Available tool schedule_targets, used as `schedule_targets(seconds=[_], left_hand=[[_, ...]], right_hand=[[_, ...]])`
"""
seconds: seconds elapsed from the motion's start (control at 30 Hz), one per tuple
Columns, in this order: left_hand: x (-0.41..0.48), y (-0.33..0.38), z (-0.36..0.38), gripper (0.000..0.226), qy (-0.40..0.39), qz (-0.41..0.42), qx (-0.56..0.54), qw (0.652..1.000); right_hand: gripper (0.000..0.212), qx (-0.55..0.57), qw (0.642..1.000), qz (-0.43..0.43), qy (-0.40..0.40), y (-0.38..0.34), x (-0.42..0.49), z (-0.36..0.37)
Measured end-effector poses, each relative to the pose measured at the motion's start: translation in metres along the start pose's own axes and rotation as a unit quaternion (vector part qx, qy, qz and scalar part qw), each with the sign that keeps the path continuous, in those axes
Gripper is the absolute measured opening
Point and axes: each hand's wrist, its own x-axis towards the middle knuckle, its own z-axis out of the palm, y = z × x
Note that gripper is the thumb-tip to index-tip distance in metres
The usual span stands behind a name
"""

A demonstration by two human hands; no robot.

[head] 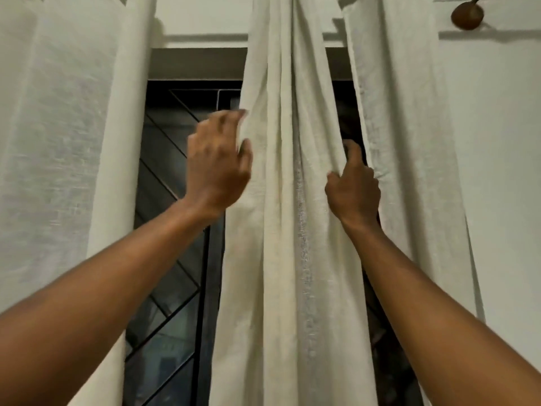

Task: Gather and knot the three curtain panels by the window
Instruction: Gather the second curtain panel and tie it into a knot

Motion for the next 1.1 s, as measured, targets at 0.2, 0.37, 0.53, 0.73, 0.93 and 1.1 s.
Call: schedule_targets(seconds=[0.2, 0.37, 0.53, 0.73, 0.93, 1.1], left_hand=[[-0.001, 0.057, 0.017, 0.036, -0.079, 0.041, -0.043, 0.995], [-0.012, 0.062, 0.028, 0.040, -0.163, -0.066, -0.031, 0.984], [-0.018, 0.056, 0.027, 0.052, -0.183, -0.154, -0.084, 0.967], [-0.034, 0.064, 0.036, 0.048, -0.193, -0.140, 0.008, 0.971], [-0.050, 0.061, 0.028, 0.036, -0.229, -0.176, 0.077, 0.954], [-0.055, 0.036, 0.013, 0.022, -0.247, -0.286, 0.027, 0.925]], right_hand=[[0.070, -0.002, 0.981, -0.162, -0.107, -0.026, -0.042, 0.000], [0.079, 0.014, 0.992, -0.067, -0.103, -0.008, -0.054, -0.008], [0.062, 0.021, 0.995, 0.009, -0.092, 0.009, -0.045, -0.011], [0.024, 0.008, 0.992, -0.019, -0.124, 0.005, -0.049, -0.011], [0.022, -0.040, 0.989, -0.023, -0.142, 0.001, -0.060, -0.005], [0.027, -0.042, 0.981, 0.095, -0.164, 0.026, -0.043, -0.012]])
